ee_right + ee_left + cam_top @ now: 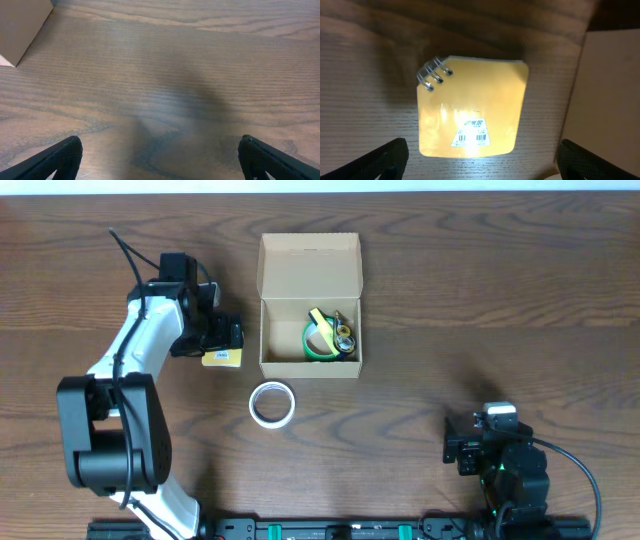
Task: Pack container
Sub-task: 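Reach the left gripper to the yellow sticky-note pad and grasp it, then carry the sticky-note pad into the box and release it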
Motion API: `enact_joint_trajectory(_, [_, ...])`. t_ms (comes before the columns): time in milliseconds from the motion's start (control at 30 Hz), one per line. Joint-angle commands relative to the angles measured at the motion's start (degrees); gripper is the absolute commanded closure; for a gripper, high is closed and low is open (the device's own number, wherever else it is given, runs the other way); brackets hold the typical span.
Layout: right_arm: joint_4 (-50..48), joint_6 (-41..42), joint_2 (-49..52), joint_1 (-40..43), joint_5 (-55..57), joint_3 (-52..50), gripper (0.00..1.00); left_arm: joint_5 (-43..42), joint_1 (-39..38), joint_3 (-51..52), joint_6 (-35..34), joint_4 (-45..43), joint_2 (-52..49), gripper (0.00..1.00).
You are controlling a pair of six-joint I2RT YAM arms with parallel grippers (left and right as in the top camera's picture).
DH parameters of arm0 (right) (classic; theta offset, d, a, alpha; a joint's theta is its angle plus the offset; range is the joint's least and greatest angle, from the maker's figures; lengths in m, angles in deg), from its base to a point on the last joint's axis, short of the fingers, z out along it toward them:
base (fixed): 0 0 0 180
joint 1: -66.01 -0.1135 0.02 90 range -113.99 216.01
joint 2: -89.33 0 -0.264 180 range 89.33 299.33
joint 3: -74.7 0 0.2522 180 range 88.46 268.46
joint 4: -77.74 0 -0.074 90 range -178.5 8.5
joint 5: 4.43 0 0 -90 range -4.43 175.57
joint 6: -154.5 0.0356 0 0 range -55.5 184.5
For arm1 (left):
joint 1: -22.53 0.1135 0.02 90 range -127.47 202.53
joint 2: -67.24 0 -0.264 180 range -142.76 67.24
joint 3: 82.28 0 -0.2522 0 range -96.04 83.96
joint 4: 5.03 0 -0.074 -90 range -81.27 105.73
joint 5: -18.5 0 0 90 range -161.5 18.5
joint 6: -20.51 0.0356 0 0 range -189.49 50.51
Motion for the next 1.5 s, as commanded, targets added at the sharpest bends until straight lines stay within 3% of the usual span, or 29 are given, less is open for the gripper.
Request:
enact_joint_trajectory(0, [0.04, -0.90, -0.31, 0.09, -0.22, -0.13, 0.01, 0.11, -0.35, -1.33, 1.31, 1.05, -1.29, 0.04])
enact_joint_trajectory(633, [0.04, -0.90, -0.31, 0.09, -0.22, -0.13, 0.01, 5.99, -1.38, -1.33, 2.51, 1.03, -3.76, 0.04])
enact_joint_trajectory(1267, [0.04, -0.90, -0.31, 0.09, -0.22, -0.13, 0.01, 6.10, -2.21, -1.33, 2.14, -0.74, -7.54, 0.04])
enact_joint_trajectory(1333, [0.04, -0.90, -0.33, 0.09, -0.22, -0.13, 0.01, 6.10, -2.27, -1.33, 2.14, -0.70, -7.74, 0.00])
enact_joint_trajectory(1367, [0.04, -0.90, -0.31, 0.09, -0.22, -0.13, 0.01, 6.14, -2.32, -1.33, 2.16, -0.72, -7.74, 0.13])
enact_joint_trajectory(1400, [0.04, -0.90, -0.33, 0.09, -0.22, -0.13, 0.01, 6.32, -2.32, -1.33, 2.14, -0.74, -7.74, 0.19])
enact_joint_trajectory(1467, [0.04, -0.90, -0.33, 0.09, -0.22, -0.13, 0.01, 6.36, -2.32, -1.33, 2.16, -0.72, -7.74, 0.23])
